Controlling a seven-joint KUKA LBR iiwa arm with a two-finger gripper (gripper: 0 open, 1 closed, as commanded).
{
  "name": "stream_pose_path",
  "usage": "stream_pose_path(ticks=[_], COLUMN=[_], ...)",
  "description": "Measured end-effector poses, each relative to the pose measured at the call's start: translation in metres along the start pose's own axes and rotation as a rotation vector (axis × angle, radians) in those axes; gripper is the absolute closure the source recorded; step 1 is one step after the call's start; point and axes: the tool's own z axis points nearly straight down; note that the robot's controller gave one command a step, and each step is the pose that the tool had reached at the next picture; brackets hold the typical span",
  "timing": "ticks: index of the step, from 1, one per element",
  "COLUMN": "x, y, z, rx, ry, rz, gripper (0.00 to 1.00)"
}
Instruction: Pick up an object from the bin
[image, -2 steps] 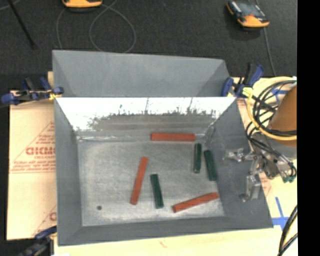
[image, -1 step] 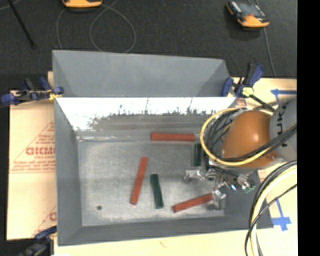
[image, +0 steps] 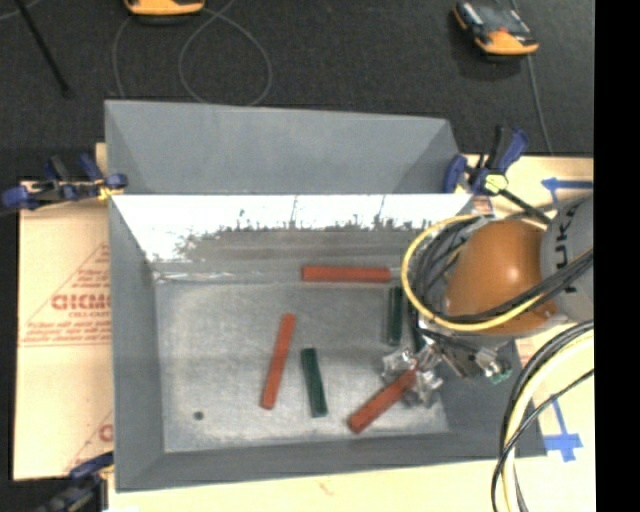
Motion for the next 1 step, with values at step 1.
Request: stream_pose_path(ticks=[1], x=[-0.0139], y=[-0.0024], z=[-0.196], rx=[0.004], ry=[-0.005], rz=[-0.067], gripper=[1.0])
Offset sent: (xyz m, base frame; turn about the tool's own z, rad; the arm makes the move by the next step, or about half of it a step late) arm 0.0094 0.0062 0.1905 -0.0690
